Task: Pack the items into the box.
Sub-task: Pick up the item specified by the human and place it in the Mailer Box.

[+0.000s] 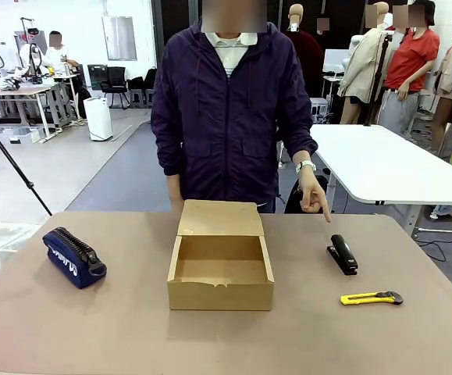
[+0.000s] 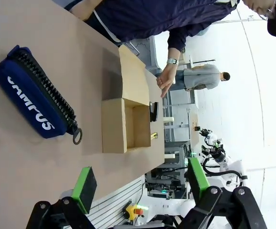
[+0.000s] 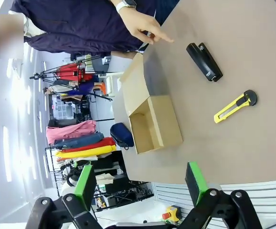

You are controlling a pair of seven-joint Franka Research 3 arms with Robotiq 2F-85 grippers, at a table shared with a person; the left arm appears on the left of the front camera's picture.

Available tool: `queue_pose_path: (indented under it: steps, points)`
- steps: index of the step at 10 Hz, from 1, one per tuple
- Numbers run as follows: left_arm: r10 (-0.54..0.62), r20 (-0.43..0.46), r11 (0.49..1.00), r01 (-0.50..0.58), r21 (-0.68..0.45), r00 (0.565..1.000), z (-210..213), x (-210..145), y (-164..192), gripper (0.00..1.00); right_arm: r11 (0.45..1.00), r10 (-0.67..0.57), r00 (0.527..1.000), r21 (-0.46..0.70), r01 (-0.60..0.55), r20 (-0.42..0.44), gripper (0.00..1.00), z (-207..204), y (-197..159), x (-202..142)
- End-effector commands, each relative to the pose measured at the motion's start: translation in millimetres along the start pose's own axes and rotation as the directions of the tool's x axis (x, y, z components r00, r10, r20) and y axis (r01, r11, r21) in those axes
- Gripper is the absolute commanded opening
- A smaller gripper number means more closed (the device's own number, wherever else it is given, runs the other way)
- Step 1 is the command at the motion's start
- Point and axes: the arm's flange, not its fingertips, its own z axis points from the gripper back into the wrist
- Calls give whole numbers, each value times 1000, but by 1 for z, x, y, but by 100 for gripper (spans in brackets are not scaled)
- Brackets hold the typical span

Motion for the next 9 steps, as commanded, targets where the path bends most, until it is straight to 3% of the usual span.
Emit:
queue_pose_path:
  steps: [1, 5, 6, 7, 8, 9]
  points:
    - [-15, -16, 1000, 15, -4, 1000, 3, 0, 0, 100, 999, 4, 1000, 33, -5, 5, 100, 1, 0, 2]
    - [-15, -16, 1000, 15, -4, 1000, 3, 0, 0, 100, 1000, -1, 1000, 0, 1, 0, 100, 0, 0, 0]
    - [-15, -16, 1000, 15, -4, 1000, 3, 0, 0, 100, 996, 84, 990, 39, -81, -113, 100, -26, 20, 12]
    - [-15, -16, 1000, 15, -4, 1000, 3, 0, 0, 100, 969, 174, 958, -133, -208, -230, 100, -68, 47, 11]
    - [-15, -16, 1000, 15, -4, 1000, 3, 0, 0, 100, 873, 252, 907, -325, -364, -339, 100, -112, 69, 4]
    - [-15, -16, 1000, 15, -4, 1000, 3, 0, 0, 100, 719, 312, 847, -476, -507, -430, 100, -153, 78, -10]
